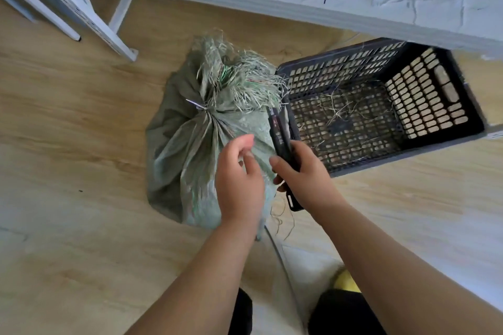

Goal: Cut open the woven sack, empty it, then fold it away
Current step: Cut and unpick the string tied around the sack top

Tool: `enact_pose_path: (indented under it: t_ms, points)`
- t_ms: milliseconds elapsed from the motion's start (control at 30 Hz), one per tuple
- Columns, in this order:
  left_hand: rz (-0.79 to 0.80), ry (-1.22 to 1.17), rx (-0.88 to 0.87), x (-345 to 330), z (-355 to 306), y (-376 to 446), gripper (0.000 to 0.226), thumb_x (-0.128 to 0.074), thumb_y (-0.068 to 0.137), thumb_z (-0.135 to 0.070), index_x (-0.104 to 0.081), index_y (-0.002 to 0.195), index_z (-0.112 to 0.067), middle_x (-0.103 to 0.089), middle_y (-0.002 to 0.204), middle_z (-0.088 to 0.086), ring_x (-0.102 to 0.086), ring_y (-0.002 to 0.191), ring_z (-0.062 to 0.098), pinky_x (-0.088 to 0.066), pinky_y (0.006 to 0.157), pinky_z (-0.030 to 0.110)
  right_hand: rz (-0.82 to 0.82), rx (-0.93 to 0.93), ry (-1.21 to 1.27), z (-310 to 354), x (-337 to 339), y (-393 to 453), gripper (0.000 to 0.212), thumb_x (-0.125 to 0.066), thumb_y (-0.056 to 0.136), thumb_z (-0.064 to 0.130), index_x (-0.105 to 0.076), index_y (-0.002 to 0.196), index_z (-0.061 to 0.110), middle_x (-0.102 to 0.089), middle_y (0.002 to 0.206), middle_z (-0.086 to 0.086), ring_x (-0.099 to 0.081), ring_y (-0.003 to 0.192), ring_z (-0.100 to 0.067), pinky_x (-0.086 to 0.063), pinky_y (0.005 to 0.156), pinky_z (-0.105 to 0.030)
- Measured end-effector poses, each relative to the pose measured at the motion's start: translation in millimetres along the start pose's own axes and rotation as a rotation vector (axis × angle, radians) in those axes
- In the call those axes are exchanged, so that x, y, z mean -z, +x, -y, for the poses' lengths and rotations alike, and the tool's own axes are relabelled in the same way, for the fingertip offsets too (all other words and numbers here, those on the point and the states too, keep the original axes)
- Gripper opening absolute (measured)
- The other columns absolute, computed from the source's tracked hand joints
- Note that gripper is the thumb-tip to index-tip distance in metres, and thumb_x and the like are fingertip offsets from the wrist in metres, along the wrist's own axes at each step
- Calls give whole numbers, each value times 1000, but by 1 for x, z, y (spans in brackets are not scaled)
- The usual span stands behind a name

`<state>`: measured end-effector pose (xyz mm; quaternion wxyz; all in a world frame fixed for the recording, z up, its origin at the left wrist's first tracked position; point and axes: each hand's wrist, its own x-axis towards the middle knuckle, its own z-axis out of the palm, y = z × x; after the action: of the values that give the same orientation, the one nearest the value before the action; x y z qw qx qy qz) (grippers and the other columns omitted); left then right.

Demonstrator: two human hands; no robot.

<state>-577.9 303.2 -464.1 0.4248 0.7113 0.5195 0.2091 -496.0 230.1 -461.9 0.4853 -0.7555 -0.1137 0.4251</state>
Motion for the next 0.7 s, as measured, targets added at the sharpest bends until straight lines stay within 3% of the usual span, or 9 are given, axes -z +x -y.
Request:
enact_pose_path:
  t_ms: [167, 300, 400, 467, 533, 600, 700]
  points:
    - [-109, -37, -196, -20, 51, 64, 29, -50, 92, -4, -63, 111, -21, -65, 108, -6, -59, 99, 5, -46, 86, 18, 16, 177, -41, -29, -27, 60, 18, -57, 94, 30, -56, 109, 19, -65, 81, -4, -63, 59, -11, -52, 54, -24]
    - [-354, -81, -223, -16, 83, 122, 31, -52, 88, -5, -60, 113, -21, -63, 110, -1, -58, 99, 13, -47, 89, 27, 49, 373, -98, -31, -44, 96, 16, -56, 94, 32, -55, 106, 21, -66, 75, 1, -60, 58, -14, -54, 57, -33]
    - [-453, -108, -171, -8, 94, 140, 35, -59, 86, -6, -54, 119, -13, -56, 121, 6, -54, 110, 19, -38, 93, 17, 87, 456, -187, -28, -48, 105, 20, -61, 92, 28, -55, 109, 18, -70, 80, -2, -61, 58, -15, -55, 58, -34]
    - [-405, -98, -48, -2, 100, 144, 39, -62, 86, -12, -51, 124, -12, -52, 127, 6, -51, 117, 20, -35, 98, 19, 69, 455, -253, -23, -51, 107, 24, -64, 90, 26, -53, 109, 15, -68, 81, -6, -62, 58, -16, -56, 57, -34]
    - [-286, -125, 56, 2, 105, 143, 42, -62, 88, -19, -49, 128, -16, -53, 128, 2, -52, 119, 19, -40, 103, 29, 25, 459, -311, -16, -57, 110, 26, -66, 88, 28, -53, 108, 17, -68, 85, -5, -66, 64, -20, -58, 62, -42]
    - [-175, -137, 73, 2, 107, 139, 42, -60, 90, -22, -49, 130, -20, -55, 130, -2, -53, 119, 16, -41, 100, 28, -30, 488, -397, -6, -67, 119, 26, -65, 85, 31, -52, 106, 22, -67, 88, -1, -66, 73, -25, -56, 67, -44]
    - [-65, -44, 44, -1, 107, 142, 43, -58, 92, -28, -48, 133, -23, -53, 132, -2, -53, 119, 18, -37, 90, 24, -99, 519, -564, 4, -87, 135, 27, -62, 87, 29, -51, 109, 19, -56, 80, 4, -56, 76, -23, -41, 62, -29]
